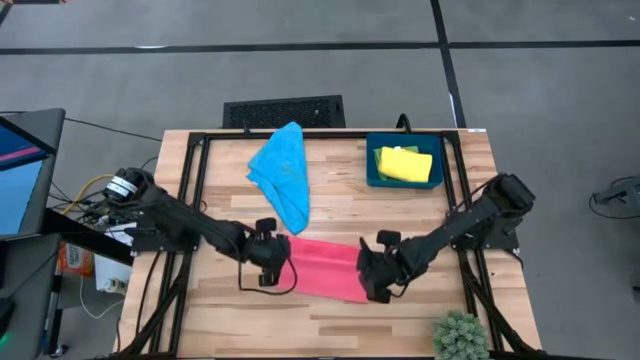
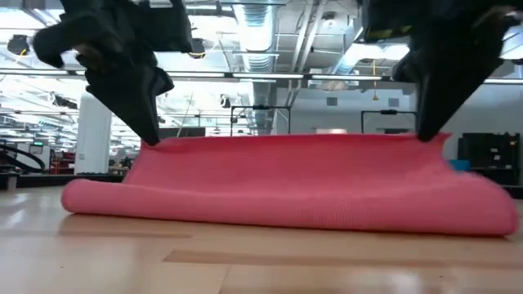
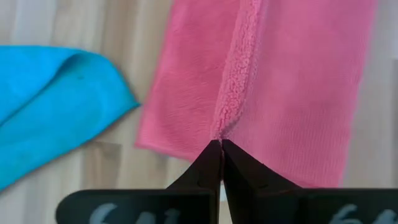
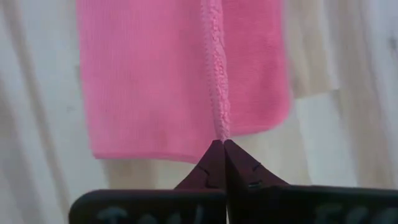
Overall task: Fold microfiber towels
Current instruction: Fold the pink microfiber towel
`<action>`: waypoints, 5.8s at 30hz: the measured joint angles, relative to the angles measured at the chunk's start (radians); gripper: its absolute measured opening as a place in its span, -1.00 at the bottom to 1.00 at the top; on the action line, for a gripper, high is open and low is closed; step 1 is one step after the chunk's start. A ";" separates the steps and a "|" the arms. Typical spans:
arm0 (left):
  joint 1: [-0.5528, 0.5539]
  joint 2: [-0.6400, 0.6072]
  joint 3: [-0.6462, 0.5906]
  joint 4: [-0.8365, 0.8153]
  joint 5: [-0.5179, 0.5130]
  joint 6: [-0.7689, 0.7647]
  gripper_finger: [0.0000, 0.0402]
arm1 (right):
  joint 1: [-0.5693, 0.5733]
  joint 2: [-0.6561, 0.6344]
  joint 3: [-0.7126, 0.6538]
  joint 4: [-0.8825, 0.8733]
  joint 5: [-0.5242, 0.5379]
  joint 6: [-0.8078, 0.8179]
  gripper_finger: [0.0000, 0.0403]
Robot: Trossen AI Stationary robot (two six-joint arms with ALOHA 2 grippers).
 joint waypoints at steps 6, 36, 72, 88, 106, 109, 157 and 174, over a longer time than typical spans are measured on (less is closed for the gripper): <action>0.054 0.000 0.000 -0.006 0.006 0.043 -1.00 | -0.073 -0.029 -0.078 0.056 -0.065 -0.073 -0.96; 0.105 0.012 0.000 -0.034 0.000 0.014 -0.21 | -0.145 0.000 -0.121 0.176 -0.082 -0.039 -0.39; -0.109 0.123 -0.277 1.051 -0.094 -0.111 -0.49 | 0.216 0.201 -0.124 0.503 0.154 0.284 -0.48; -0.117 0.136 -0.273 1.021 -0.093 -0.135 -0.49 | 0.138 0.137 0.014 0.344 0.118 0.135 -0.89; -0.118 0.130 -0.273 0.982 -0.056 -0.183 -0.49 | -0.046 0.150 0.085 0.576 0.039 -0.309 -0.94; -0.118 0.124 -0.273 0.979 -0.039 -0.194 -0.49 | -0.061 0.150 0.085 0.636 0.010 -0.357 -0.94; -0.247 -0.021 -0.275 0.444 -0.121 -0.482 -0.49 | -0.139 0.444 0.356 0.788 -0.161 -0.640 -0.88; -0.249 -0.040 -0.271 0.523 -0.125 -0.502 -0.49 | -0.203 0.303 0.441 0.343 -0.239 -0.695 -0.02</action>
